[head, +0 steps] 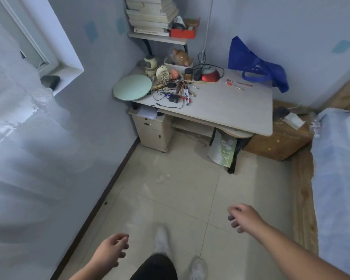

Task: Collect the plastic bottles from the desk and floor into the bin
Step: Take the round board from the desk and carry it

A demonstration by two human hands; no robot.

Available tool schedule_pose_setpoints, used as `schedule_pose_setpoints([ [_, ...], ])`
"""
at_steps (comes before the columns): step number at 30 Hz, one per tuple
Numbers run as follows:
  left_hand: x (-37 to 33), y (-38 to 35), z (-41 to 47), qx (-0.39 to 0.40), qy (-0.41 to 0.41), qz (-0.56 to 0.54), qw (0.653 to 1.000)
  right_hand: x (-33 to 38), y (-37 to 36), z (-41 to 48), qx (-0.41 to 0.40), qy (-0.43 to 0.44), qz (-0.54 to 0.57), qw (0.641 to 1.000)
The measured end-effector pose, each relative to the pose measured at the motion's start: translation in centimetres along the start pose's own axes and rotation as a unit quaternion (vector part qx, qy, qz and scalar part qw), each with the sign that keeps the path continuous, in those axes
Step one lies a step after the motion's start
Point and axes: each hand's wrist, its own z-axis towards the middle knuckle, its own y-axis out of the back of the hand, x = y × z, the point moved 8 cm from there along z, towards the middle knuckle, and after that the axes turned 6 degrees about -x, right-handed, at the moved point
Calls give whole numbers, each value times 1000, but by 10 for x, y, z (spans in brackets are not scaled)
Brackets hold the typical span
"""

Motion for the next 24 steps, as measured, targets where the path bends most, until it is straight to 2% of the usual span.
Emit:
schedule_pose_setpoints([
  [3,-15,8,40,-1,20,-7,1000,70,-4,31,-6,29,-8,1000],
  [7,-54,25,110,4,31,-18,999,128,-18,71,-19,24,2,1000],
  [13,-165,65,202,32,-18,27,999,151,-34,104,-9,-29,-13,999],
  [18,-270,87,258,19,-65,9,998,155,-37,129,-5,-80,-6,997],
  [24,-346,82,304,7,-51,-37,998,199,-39,191,13,-101,3,995],
])
